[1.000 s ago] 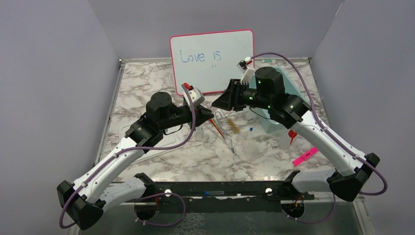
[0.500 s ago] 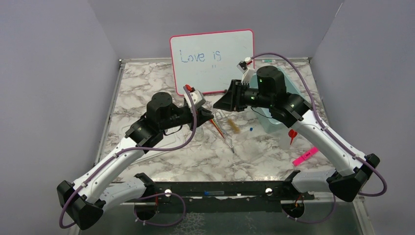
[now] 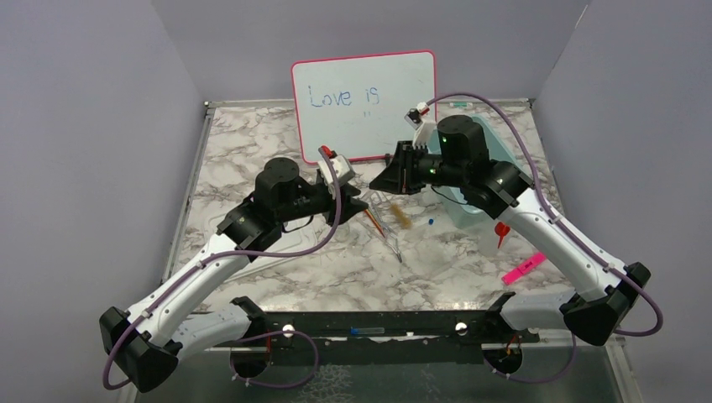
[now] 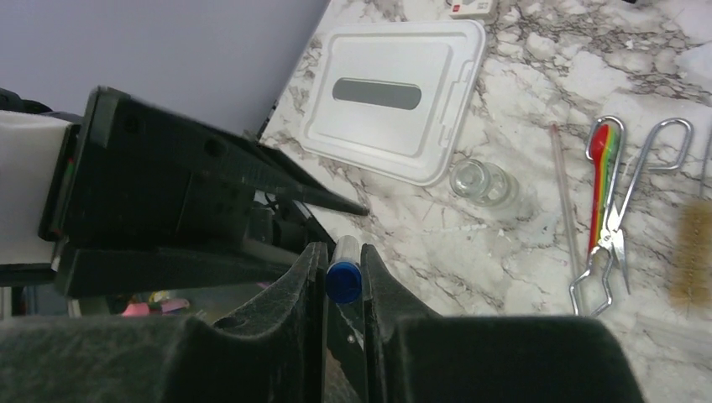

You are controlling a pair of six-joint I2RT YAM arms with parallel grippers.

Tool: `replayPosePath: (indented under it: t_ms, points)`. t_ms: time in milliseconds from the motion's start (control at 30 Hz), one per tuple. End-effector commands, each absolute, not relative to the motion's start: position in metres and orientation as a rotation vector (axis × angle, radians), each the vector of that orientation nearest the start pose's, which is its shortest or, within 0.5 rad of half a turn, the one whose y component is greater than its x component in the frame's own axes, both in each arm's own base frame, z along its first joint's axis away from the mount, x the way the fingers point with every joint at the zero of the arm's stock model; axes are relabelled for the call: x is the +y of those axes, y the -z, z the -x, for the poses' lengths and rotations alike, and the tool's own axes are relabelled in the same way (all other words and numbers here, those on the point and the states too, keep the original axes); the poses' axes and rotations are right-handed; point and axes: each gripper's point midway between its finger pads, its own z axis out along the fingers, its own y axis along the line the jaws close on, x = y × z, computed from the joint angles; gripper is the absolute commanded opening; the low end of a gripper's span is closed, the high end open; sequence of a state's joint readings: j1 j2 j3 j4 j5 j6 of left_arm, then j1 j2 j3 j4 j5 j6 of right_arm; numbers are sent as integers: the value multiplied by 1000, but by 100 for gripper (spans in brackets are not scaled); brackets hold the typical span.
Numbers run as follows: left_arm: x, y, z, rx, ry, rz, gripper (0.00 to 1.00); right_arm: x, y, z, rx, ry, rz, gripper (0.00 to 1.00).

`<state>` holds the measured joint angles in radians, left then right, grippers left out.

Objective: Organize the chemistry lab equipment

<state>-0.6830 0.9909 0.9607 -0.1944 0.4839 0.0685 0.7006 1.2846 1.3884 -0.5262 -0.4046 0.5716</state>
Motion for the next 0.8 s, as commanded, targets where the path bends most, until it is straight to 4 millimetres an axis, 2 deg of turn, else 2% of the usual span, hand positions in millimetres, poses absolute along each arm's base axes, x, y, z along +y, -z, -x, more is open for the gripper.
replayPosePath:
  t_ms: [0, 67, 200, 267, 400, 500, 667, 767]
  points:
    - [-271, -293, -216, 1608, 842, -966, 56, 286, -307, -237, 2150, -987, 400, 13]
    - [-266, -283, -215, 1648, 833, -942, 64, 267, -295, -247, 2139, -848, 354, 13]
    - [-259, -267, -215, 1725, 828, -866, 69, 212, -265, -262, 2166, -511, 206, 13]
    - [-256, -261, -215, 1764, 832, -818, 71, 187, -252, -262, 2177, -384, 136, 13]
    - [-254, -253, -216, 1818, 852, -739, 71, 157, -226, -254, 2188, -264, 45, 11]
    - [-254, -249, -215, 1832, 863, -724, 71, 148, -211, -249, 2199, -241, 1, 9]
    - [-252, -251, -216, 1815, 853, -711, 71, 150, -190, -244, 2234, -265, -42, 7]
    - [-251, -252, -216, 1806, 846, -704, 72, 141, -174, -242, 2231, -213, -91, 7]
